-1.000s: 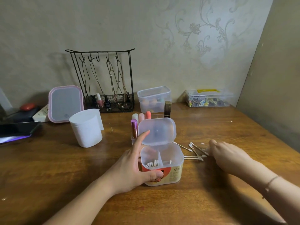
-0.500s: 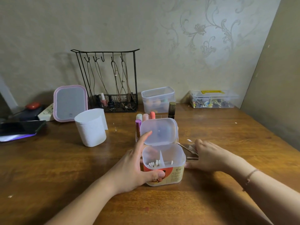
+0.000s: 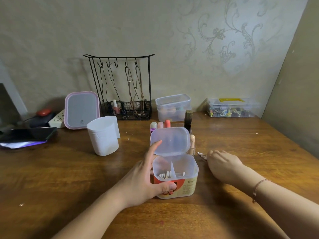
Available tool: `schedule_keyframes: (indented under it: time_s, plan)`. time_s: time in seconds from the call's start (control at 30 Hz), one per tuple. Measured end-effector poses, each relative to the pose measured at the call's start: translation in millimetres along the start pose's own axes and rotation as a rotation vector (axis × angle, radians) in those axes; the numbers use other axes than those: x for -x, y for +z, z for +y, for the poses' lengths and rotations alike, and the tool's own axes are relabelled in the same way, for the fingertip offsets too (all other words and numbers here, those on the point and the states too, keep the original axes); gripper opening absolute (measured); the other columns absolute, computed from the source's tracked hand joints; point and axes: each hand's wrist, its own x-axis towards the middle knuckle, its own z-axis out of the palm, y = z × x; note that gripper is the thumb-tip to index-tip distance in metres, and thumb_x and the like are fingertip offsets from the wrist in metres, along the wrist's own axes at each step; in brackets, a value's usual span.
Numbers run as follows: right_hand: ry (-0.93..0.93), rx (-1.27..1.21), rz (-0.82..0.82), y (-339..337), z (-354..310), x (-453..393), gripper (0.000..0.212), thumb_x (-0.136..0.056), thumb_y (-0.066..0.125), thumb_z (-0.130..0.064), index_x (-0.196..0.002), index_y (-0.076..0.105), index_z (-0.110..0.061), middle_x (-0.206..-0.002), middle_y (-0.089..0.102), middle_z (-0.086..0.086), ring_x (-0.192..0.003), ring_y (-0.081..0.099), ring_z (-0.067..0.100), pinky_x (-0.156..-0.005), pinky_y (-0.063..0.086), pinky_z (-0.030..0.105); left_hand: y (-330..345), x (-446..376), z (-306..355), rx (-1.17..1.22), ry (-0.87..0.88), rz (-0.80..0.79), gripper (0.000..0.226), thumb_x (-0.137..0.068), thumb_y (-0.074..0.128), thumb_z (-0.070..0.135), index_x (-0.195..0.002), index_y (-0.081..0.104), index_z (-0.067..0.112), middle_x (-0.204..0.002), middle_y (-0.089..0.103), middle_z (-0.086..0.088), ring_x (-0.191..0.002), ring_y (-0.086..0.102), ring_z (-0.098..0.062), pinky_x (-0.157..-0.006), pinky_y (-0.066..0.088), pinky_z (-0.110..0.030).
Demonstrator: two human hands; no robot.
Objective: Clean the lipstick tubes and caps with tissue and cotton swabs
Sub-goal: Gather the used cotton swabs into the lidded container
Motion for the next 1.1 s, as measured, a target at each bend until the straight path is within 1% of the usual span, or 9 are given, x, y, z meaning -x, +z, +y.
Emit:
schedule_keyframes:
  time_s: [0.1, 0.17, 0.23, 0.33, 0.43, 0.53, 0.7, 0.97, 1.1]
  plan:
    - [0.018, -0.109, 0.027, -1.7, 14.0, 1.9, 0.02, -0.102, 0.031, -0.014, -0.11, 0.049, -0.012, -0.109, 0.06, 0.007, -0.099, 0.061, 0.024, -0.076, 0.047, 0.03, -1.2, 1.7, -1.6, 0.027, 0.003, -0.003, 0.107, -0.07, 0.073, 0.059, -0.134, -0.013, 0.064, -0.147, 0.029, 0.021, -0.128, 0.043, -0.002, -0.106, 0.041, -0.031]
    - [0.064, -0.375, 0.057, -3.2, 23.3, -3.1, 0.016, -0.103, 0.037, -0.016, -0.092, 0.048, -0.015, -0.092, 0.059, 0.003, -0.077, 0.057, 0.019, -0.064, 0.045, 0.031, -1.0, 1.9, -2.1, 0.041, 0.011, 0.0, 0.107, -0.07, 0.073, 0.059, -0.132, -0.013, 0.065, -0.144, 0.03, 0.024, -0.126, 0.044, 0.0, -0.104, 0.041, -0.028]
    - [0.086, -0.887, 0.117, -8.0, 22.8, -3.8, 0.022, -0.104, 0.038, -0.017, -0.085, 0.048, -0.013, -0.075, 0.051, 0.001, -0.062, 0.046, 0.015, -0.056, 0.042, 0.04, -0.3, 1.3, -2.4, 0.051, 0.012, 0.005, 0.107, -0.071, 0.073, 0.058, -0.132, -0.013, 0.065, -0.14, 0.032, 0.029, -0.124, 0.045, 0.002, -0.103, 0.042, -0.026]
    - [-0.061, -1.729, 0.149, -29.5, -1.5, 12.3, 0.023, -0.107, 0.033, -0.017, -0.099, 0.052, -0.007, -0.069, 0.036, 0.002, -0.057, 0.033, 0.013, -0.056, 0.032, 0.03, 0.3, 1.1, -3.3, 0.065, 0.003, 0.012, 0.11, -0.072, 0.075, 0.055, -0.133, -0.016, 0.063, -0.131, 0.032, 0.04, -0.123, 0.045, 0.004, -0.102, 0.042, -0.024]
    - [-0.267, -2.046, 0.166, -49.5, -32.5, 23.1, 0.029, -0.104, 0.036, -0.03, -0.102, 0.059, -0.012, -0.067, 0.033, -0.001, -0.058, 0.032, 0.012, -0.059, 0.033, 0.027, -0.4, 0.3, -3.6, 0.046, -0.005, 0.015, 0.115, -0.072, 0.075, 0.053, -0.132, -0.023, 0.062, -0.125, 0.027, 0.047, -0.119, 0.038, 0.014, -0.096, 0.034, -0.011]
    - [-0.379, -1.944, 0.265, -55.1, -58.4, 27.0, 0.031, -0.098, 0.04, -0.039, -0.083, 0.051, -0.014, -0.063, 0.036, 0.001, -0.056, 0.033, 0.013, -0.055, 0.035, 0.023, -2.0, -0.2, 0.3, 0.035, -0.03, 0.012, 0.117, -0.072, 0.075, 0.053, -0.129, -0.027, 0.063, -0.138, 0.02, 0.036, -0.122, 0.029, 0.01, -0.101, 0.027, -0.018]
    - [-0.365, -1.592, 0.286, -45.3, -69.9, 31.1, 0.028, -0.1, 0.046, -0.032, -0.083, 0.056, -0.011, -0.068, 0.053, 0.006, -0.065, 0.048, 0.018, -0.063, 0.043, 0.027, -3.5, 0.7, 2.1, 0.023, -0.026, 0.009, 0.117, -0.072, 0.075, 0.052, -0.128, -0.028, 0.064, -0.157, 0.015, 0.015, -0.13, 0.026, 0.002, -0.103, 0.026, -0.022]
    - [-0.318, -1.451, 0.388, -44.6, -67.5, 31.5, 0.024, -0.088, 0.063, -0.032, -0.096, 0.068, -0.01, -0.078, 0.072, 0.005, -0.075, 0.069, 0.014, -0.075, 0.056, 0.025, -1.7, -2.3, -3.2, 0.065, -0.02, 0.025, 0.117, -0.07, 0.076, 0.052, -0.129, -0.024, 0.065, -0.15, 0.023, 0.019, -0.133, 0.031, -0.004, -0.107, 0.029, -0.03]
    - [-0.256, -1.426, 0.586, -39.6, -58.8, 27.7, 0.012, -0.09, 0.063, -0.028, -0.089, 0.07, -0.019, -0.08, 0.074, 0.003, -0.079, 0.07, 0.016, -0.078, 0.056, 0.031, -1.3, -5.7, -9.9, 0.173, -0.018, 0.032, 0.121, -0.068, 0.08, 0.048, -0.131, -0.022, 0.062, -0.144, 0.025, 0.032, -0.125, 0.034, 0.008, -0.097, 0.031, -0.011]
